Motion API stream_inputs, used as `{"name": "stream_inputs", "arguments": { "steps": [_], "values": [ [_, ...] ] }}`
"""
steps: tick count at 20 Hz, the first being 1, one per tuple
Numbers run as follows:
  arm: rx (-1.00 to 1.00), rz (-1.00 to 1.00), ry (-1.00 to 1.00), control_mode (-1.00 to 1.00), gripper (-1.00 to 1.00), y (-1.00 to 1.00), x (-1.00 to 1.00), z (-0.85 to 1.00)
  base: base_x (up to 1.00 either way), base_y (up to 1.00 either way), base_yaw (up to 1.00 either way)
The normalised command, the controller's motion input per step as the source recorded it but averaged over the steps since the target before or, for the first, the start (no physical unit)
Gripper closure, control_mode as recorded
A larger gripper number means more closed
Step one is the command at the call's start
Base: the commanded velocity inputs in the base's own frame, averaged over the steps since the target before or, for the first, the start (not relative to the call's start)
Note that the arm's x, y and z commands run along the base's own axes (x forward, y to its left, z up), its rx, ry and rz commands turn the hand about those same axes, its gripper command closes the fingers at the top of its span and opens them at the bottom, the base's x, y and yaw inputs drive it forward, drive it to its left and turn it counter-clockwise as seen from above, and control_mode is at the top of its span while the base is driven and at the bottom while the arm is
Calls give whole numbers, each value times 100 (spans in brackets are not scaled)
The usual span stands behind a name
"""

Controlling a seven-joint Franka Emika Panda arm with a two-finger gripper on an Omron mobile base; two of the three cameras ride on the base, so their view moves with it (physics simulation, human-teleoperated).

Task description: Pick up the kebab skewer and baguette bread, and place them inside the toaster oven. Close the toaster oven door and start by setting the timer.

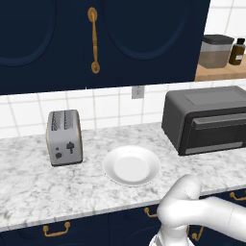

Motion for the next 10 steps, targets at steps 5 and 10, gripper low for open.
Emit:
{"name": "stream_inputs", "arguments": {
  "steps": [5,10],
  "values": [
    [0,0,0,-100,-100,0,2,0,0,0,0],
    [0,0,0,-100,-100,0,2,0,0,0,0]
  ]
}}
